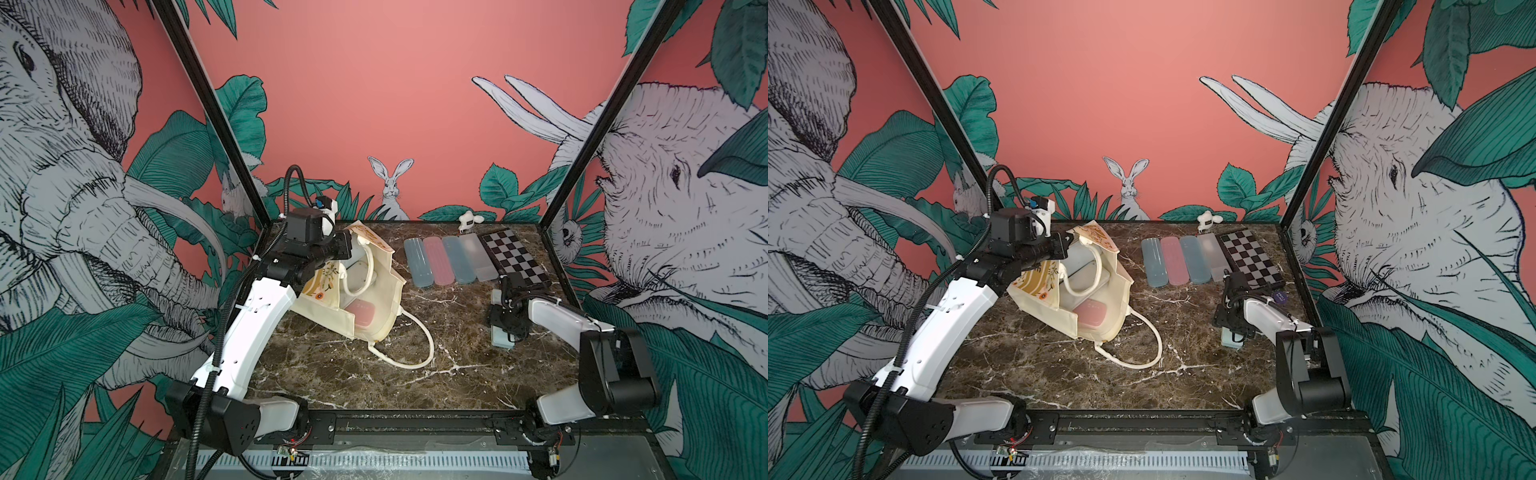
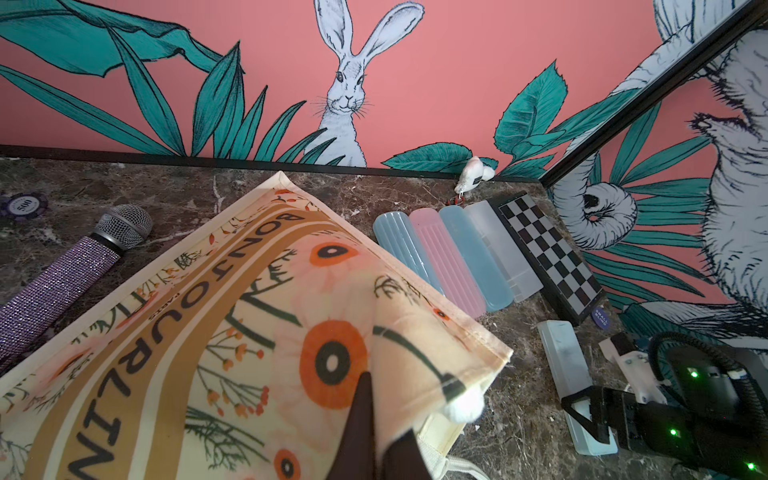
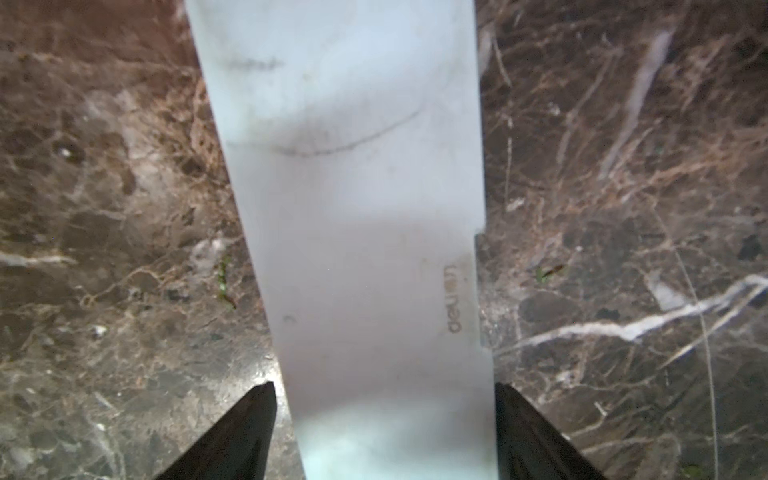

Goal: Take out the pencil case from the canvas bag
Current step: Move the pencil case to the center of the board.

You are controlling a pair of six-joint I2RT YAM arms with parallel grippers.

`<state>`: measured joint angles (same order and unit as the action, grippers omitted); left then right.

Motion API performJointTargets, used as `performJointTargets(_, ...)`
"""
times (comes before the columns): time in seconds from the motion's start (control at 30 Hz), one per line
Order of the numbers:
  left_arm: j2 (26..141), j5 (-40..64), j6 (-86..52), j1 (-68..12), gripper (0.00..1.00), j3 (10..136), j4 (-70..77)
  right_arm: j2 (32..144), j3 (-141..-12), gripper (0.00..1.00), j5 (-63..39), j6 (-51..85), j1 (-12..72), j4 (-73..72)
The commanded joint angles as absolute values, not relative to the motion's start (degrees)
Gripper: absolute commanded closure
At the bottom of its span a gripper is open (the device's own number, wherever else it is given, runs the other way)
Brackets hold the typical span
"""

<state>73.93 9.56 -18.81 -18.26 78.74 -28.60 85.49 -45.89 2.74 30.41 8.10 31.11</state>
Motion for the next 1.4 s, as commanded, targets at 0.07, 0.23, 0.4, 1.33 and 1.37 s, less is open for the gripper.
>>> performJointTargets(0.07, 72.35, 8.61, -17.0, -18.39, 1.0, 81.83, -27.99, 88.24, -49.67, 0.26, 3.65, 27.4, 7.9, 33.0)
performJointTargets(0.23, 73.16, 9.06, -15.78, -18.32, 1.0, 83.41, -29.32, 91.25, -53.66, 0.31, 4.59, 23.22, 7.86, 35.59)
performJointTargets(0.4, 74.47, 9.53, -14.6, -18.35, 1.0, 85.81, -30.86, 93.27, -55.79, 0.32, 6.01, 19.13, 7.82, 37.29)
performJointTargets(1.33, 75.05, 10.9, -14.37, -18.35, 1.0, 85.85, -31.07, 101.74, -65.56, 0.08, 9.81, 4.02, 7.89, 39.29)
performJointTargets(1.37, 75.05, 10.9, -14.41, -18.37, 1.0, 85.87, -31.11, 101.69, -65.57, 0.08, 10.56, 4.02, 7.87, 39.38)
